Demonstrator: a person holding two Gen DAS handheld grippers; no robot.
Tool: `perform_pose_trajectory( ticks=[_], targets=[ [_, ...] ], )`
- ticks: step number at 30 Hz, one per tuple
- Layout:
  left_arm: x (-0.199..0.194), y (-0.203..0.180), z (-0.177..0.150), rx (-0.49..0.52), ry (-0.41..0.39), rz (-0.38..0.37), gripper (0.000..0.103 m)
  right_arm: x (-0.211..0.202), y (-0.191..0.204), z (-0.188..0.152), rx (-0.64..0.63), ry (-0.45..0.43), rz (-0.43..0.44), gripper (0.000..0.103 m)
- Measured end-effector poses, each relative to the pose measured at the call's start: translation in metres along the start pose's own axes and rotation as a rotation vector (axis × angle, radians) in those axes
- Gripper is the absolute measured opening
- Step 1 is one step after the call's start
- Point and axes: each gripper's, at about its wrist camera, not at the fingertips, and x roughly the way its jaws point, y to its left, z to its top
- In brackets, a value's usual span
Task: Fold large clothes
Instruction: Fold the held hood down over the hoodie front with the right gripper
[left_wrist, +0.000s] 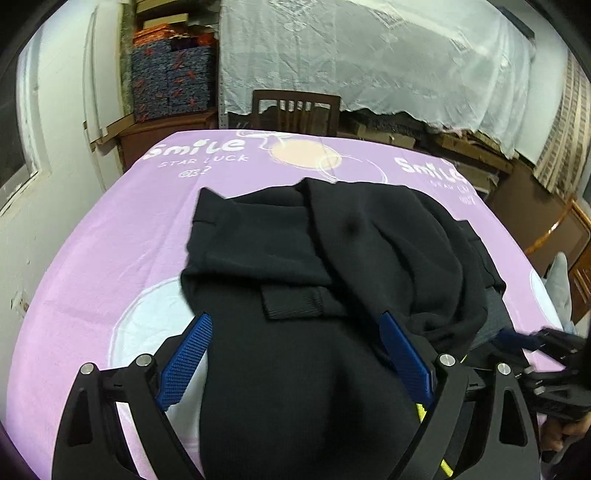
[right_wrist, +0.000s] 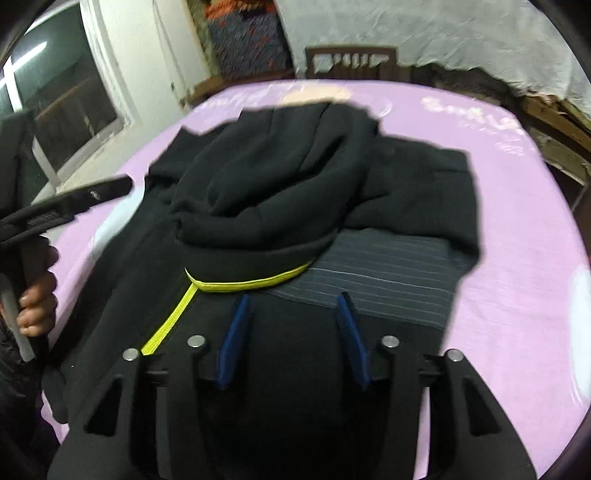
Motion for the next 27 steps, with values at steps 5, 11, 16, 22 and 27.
perform_pose_trajectory(
  ticks=[5, 11, 16, 22, 27],
  targets=[
    [0.009, -0.026, 0.015, 0.058, -0.001, 0.007, 0.093, -0.041, -0.014, 0.023, 0.137, -0.165, 0.118, 0.025],
    [0.030, -0.056, 0.025, 0.130, 0.004, 0.049, 0.093, -0.007, 0.005, 0.058, 0.150, -0.142, 0.174, 0.010],
    [0.067, -0.055, 0.016, 0.190, 0.078, 0.136, 0.093, 0.032, -0.005, 0.044, 0.230, -0.059, 0.146, 0.010],
    [0.090, -0.028, 0.015, 0.113, 0.162, 0.038, 0.100, 0.054, -0.026, 0.033, 0.333, 0.021, 0.192, 0.008],
    [0.082, -0.021, 0.022, 0.078, 0.162, -0.012, 0.090, 0.046, -0.025, 0.036, 0.324, 0.014, 0.197, 0.008]
  ],
)
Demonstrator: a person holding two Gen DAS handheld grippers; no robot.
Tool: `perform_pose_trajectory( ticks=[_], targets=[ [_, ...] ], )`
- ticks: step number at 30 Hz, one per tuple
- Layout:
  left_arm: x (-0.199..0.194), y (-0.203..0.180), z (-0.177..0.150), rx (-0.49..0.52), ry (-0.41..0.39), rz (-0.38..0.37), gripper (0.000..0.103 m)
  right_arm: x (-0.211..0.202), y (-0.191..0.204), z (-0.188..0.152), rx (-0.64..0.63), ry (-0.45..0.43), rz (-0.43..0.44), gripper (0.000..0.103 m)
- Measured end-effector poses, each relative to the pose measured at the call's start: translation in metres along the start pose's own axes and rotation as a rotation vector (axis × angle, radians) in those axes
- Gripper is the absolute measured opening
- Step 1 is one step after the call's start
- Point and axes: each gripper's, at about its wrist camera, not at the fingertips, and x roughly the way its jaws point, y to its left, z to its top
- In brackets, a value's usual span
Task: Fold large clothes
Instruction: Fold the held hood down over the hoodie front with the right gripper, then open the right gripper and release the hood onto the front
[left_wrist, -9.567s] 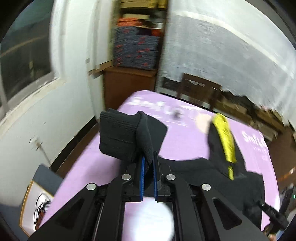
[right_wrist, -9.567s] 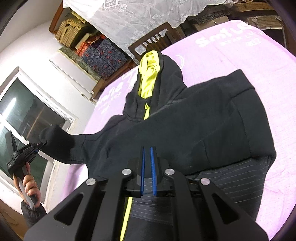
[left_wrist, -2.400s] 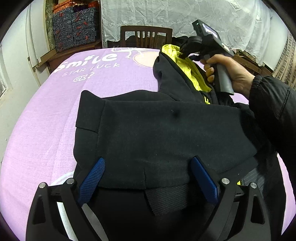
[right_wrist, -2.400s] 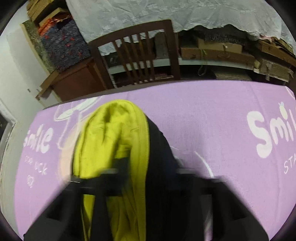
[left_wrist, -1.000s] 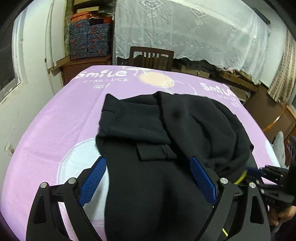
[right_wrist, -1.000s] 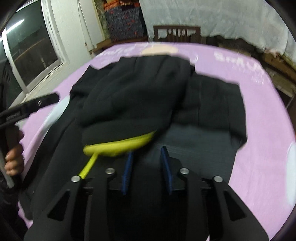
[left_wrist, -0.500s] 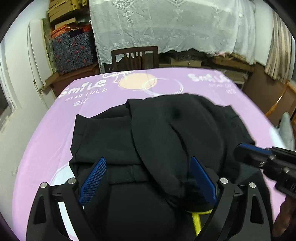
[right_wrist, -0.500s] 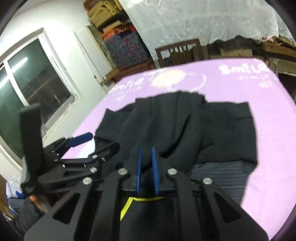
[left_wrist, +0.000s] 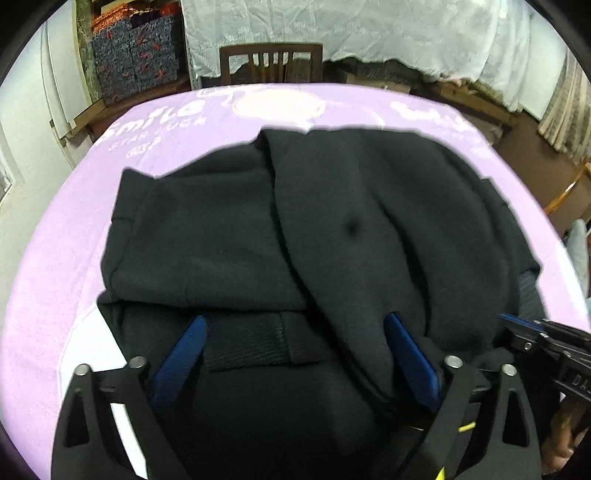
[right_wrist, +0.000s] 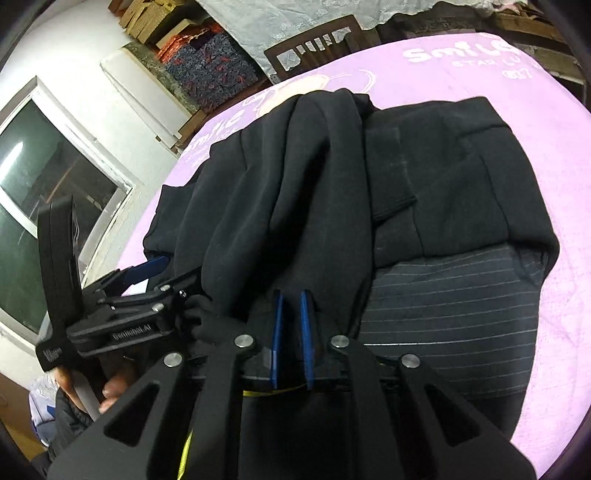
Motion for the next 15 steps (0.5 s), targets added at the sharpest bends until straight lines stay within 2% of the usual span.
perform_pose_trajectory(
  ticks=[2, 4, 8, 11, 15],
  targets=[
    [-0.015, 0.003, 0.010, 0.003, -0.047, -0.004, 0.090, -0.016, 0.006, 0.007, -0.017, -0.043, 0.030, 0.010],
    [-0.028, 0.004, 0.024, 0.000, -0.096, -0.024, 0.090, -0.027, 0.013, 0.020, -0.039, -0.091, 0.019, 0.011],
    [-0.021, -0.001, 0.051, -0.001, -0.116, -0.032, 0.090, -0.018, 0.013, 0.060, -0.019, -0.108, 0.007, 0.011],
    [0.007, -0.004, 0.060, -0.011, -0.081, -0.010, 0.089, -0.004, 0.004, 0.080, 0.011, -0.140, 0.002, 0.011],
    [0.046, -0.001, 0.062, -0.001, -0.011, 0.062, 0.086, 0.025, -0.022, 0.086, 0.110, -0.100, 0.037, 0.010]
  ],
)
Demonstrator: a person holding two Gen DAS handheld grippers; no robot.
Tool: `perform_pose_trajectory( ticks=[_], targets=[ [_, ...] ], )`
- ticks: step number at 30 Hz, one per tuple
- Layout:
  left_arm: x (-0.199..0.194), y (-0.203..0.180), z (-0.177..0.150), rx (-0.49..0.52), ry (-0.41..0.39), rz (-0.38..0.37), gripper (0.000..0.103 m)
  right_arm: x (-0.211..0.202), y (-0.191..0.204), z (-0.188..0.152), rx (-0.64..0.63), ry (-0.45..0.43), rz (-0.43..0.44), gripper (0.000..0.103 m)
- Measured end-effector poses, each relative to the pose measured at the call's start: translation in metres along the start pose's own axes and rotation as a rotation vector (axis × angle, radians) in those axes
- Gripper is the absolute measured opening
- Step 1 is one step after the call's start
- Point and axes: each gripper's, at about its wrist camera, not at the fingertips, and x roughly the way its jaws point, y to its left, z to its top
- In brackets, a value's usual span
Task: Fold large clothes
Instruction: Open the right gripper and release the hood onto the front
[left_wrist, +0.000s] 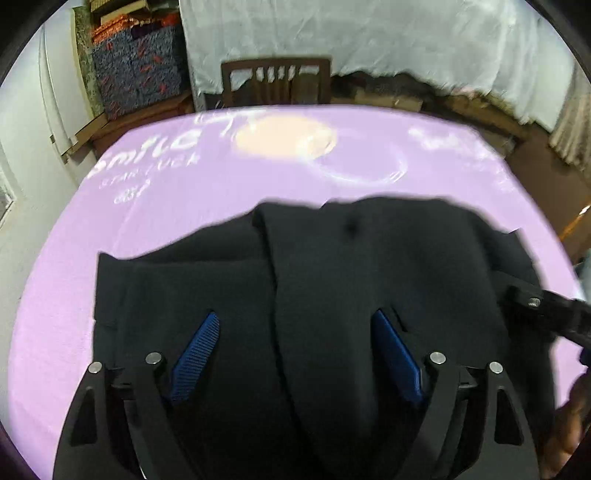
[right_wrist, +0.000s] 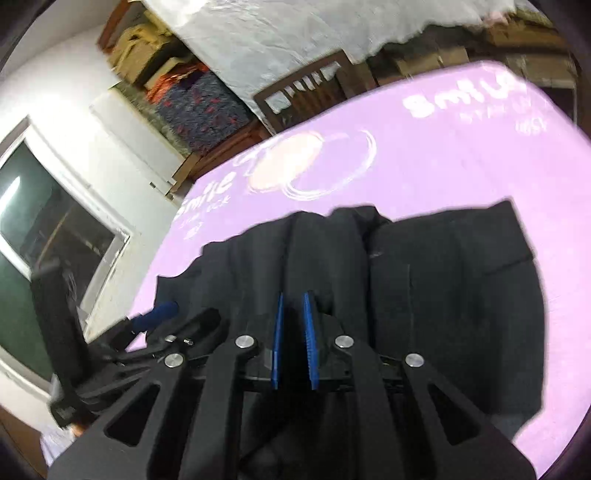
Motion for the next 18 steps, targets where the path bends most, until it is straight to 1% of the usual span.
perform_pose_trajectory(
  ticks=[1, 2, 3, 5, 6, 8, 10, 12, 15, 18],
  targets=[
    [0.008, 0.003, 0.000, -0.008, 0.013, -0.009, 0.088, 0.007, -0.006, -0.002, 0.016, 0.012, 0.005, 0.008],
    [0.010, 0.006, 0.001, -0.017, 0.012, -0.019, 0.088, 0.013, -0.013, -0.004, 0.032, 0.022, 0.012, 0.003],
    [0.010, 0.009, 0.003, -0.019, 0.009, -0.021, 0.088, 0.015, -0.019, -0.005, 0.043, 0.017, 0.021, 0.000],
    [0.014, 0.008, 0.005, -0.011, -0.004, 0.002, 0.091, 0.016, -0.026, -0.002, 0.076, 0.032, 0.058, 0.000],
    [0.017, 0.009, 0.008, -0.009, -0.007, 0.012, 0.094, 0.018, -0.028, -0.001, 0.096, 0.036, 0.072, 0.000],
    [0.018, 0.007, 0.008, -0.002, -0.014, 0.023, 0.094, 0.019, -0.029, 0.001, 0.109, 0.040, 0.084, 0.000],
    [0.015, 0.008, 0.008, -0.006, -0.015, 0.020, 0.092, 0.015, -0.027, 0.001, 0.095, 0.035, 0.070, 0.000],
    [0.006, 0.010, 0.006, -0.011, -0.012, 0.009, 0.088, 0.002, -0.018, 0.002, 0.081, 0.012, 0.072, 0.005],
    [-0.026, 0.014, 0.000, -0.004, -0.039, -0.016, 0.087, -0.028, 0.000, -0.002, 0.044, -0.031, 0.098, 0.006],
    [-0.056, 0.016, -0.014, 0.015, -0.057, -0.046, 0.087, -0.055, 0.017, -0.017, -0.002, -0.042, 0.101, 0.006]
  ],
)
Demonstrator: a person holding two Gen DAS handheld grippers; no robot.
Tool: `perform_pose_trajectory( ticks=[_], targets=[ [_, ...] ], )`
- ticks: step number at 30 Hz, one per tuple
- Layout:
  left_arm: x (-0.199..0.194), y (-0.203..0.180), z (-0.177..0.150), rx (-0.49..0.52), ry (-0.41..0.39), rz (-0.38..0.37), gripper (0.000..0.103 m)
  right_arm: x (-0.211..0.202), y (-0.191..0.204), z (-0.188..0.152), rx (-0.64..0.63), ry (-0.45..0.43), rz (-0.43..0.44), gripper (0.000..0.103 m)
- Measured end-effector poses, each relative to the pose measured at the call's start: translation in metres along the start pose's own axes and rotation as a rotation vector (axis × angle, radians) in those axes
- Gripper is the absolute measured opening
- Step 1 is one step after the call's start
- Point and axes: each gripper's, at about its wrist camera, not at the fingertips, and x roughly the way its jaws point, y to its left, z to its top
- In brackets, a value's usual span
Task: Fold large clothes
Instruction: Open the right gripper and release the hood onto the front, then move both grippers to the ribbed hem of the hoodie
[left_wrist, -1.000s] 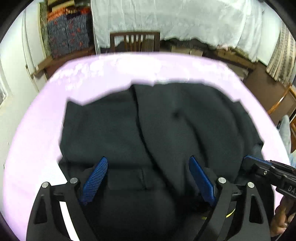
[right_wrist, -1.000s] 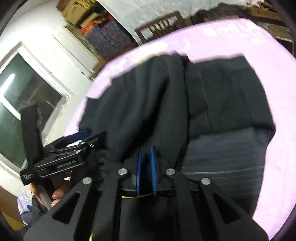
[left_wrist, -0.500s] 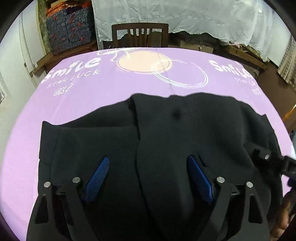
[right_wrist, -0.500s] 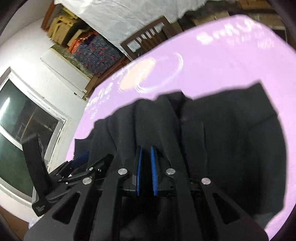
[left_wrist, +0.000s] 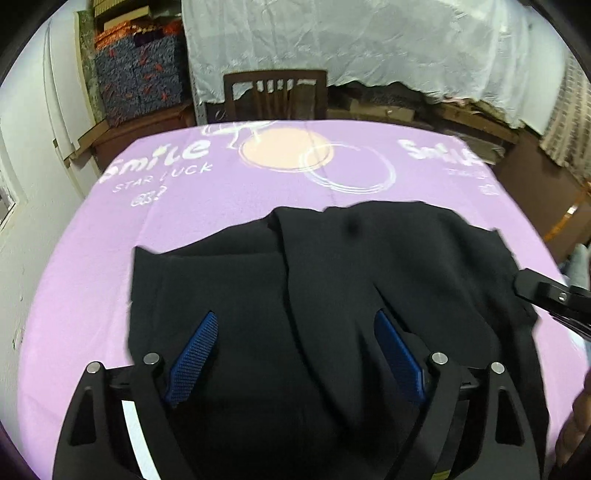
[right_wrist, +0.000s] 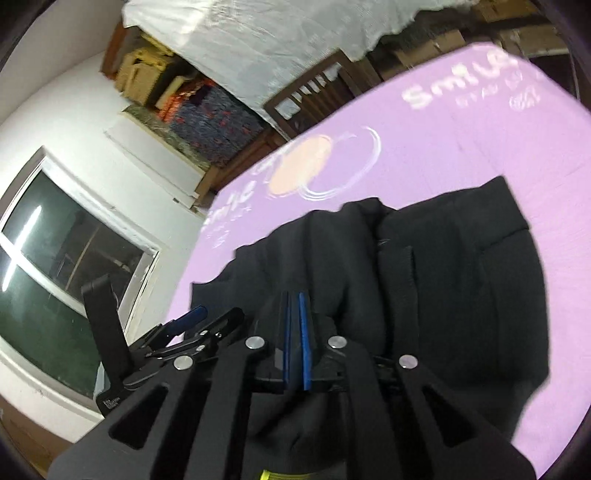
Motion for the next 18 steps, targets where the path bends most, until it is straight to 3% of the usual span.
perform_pose_trajectory(
  ticks=[4, 7, 11, 14, 18],
  targets=[
    [-0.044, -0.001, -0.034, 0.013, -0.007, -0.068, 0.087, -0.025, 0.016, -0.031, -0.047, 0.023, -0.005, 0.008],
    [-0.061, -0.005, -0.064, 0.050, 0.005, -0.073, 0.087, -0.040, 0.021, -0.057, -0.072, 0.038, -0.018, 0.013],
    [-0.055, -0.002, -0.099, 0.062, 0.074, -0.036, 0.087, -0.054, 0.012, -0.096, -0.058, 0.073, -0.044, 0.025],
    [-0.047, 0.005, -0.120, 0.041, 0.131, -0.025, 0.087, -0.054, -0.005, -0.122, -0.005, 0.119, -0.067, 0.025],
    [-0.054, 0.012, -0.136, 0.046, 0.133, -0.014, 0.088, -0.058, -0.024, -0.146, 0.022, 0.155, -0.089, 0.021]
  ],
)
